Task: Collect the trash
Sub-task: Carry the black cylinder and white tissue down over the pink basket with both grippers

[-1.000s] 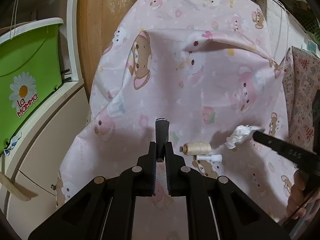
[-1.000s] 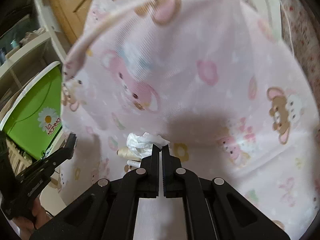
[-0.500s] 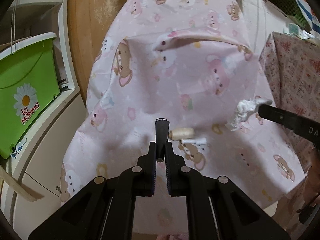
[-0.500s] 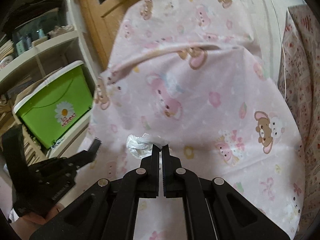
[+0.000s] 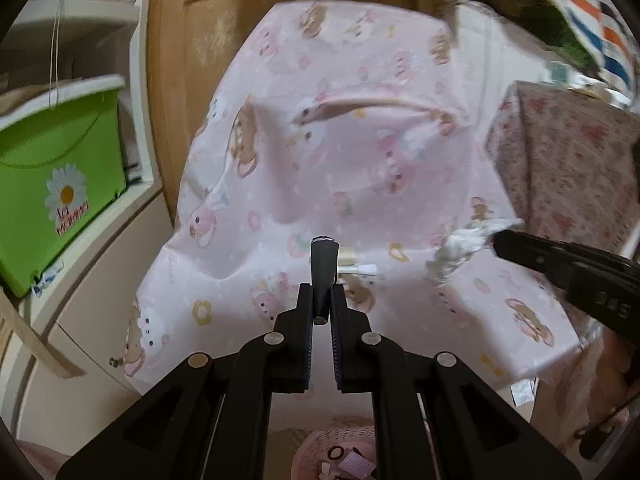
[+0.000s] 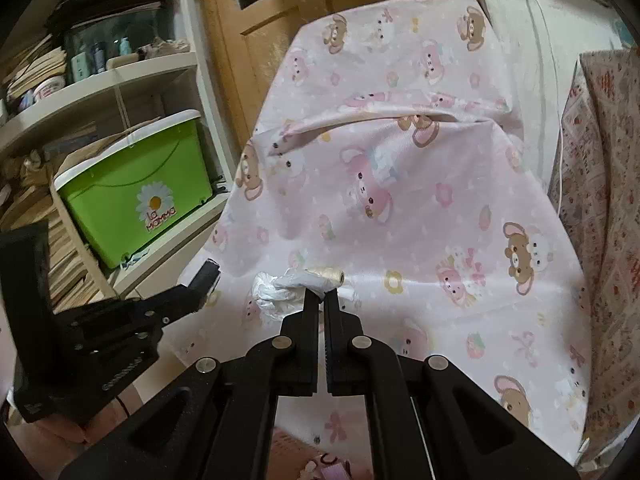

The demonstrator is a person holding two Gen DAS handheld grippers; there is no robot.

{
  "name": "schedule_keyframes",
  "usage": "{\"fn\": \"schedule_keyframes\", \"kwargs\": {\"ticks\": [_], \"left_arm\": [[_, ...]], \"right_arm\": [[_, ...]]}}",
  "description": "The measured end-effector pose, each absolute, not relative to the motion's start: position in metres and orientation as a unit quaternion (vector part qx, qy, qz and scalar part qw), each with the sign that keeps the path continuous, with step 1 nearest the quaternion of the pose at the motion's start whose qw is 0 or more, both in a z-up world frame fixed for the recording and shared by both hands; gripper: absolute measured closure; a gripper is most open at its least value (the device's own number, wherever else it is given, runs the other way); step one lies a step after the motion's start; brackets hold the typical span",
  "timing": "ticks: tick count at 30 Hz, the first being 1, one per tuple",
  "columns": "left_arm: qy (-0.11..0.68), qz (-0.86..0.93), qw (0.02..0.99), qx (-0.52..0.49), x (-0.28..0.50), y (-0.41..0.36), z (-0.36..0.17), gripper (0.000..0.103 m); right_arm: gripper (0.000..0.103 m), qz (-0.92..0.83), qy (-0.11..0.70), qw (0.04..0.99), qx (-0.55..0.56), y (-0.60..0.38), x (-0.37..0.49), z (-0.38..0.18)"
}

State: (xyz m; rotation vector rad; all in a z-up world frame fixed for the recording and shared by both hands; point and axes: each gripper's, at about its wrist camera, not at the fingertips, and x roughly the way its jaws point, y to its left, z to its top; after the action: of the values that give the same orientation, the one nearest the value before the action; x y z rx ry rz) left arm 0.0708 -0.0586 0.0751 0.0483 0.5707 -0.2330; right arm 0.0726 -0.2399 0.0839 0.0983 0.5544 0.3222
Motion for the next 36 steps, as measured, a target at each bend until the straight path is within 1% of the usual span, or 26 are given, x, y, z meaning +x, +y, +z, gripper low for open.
{"fn": "schedule_keyframes", "kwargs": {"ticks": [3, 8, 14, 26, 30, 36], "left_arm": [[0.265, -0.122, 0.956, 0.041, 0.048, -0.064, 0.080, 0.095], [0.279, -0.125, 0.951, 0.042, 0.030, -0.064, 0.073, 0.095], [0.309, -0.121, 0.943, 0.029, 0.030, -0.061, 0.062, 0.095], [0.375, -0.134, 0.917, -0.004, 0.036, -0.054, 0.039, 0.095], [0.392, -0.158, 0.906, -0.036, 0.031, -0.050, 0.038, 0.095], [0.428, -0.154, 0.890, -0.031, 0.031, -0.053, 0.024, 0.095]], "right_arm": [[0.100, 0.160, 0.271, 0.948, 0.040, -0.239, 0.056, 0.085], [0.100, 0.163, 0.278, 0.946, 0.032, -0.238, 0.034, 0.082], [0.100, 0.163, 0.301, 0.939, 0.028, -0.236, 0.015, 0.069], [0.100, 0.166, 0.343, 0.924, 0.019, -0.233, 0.008, 0.045], [0.100, 0.174, 0.366, 0.914, 0.010, -0.228, 0.008, 0.034], [0.100, 0.180, 0.389, 0.904, -0.013, -0.217, 0.006, 0.020]]}}
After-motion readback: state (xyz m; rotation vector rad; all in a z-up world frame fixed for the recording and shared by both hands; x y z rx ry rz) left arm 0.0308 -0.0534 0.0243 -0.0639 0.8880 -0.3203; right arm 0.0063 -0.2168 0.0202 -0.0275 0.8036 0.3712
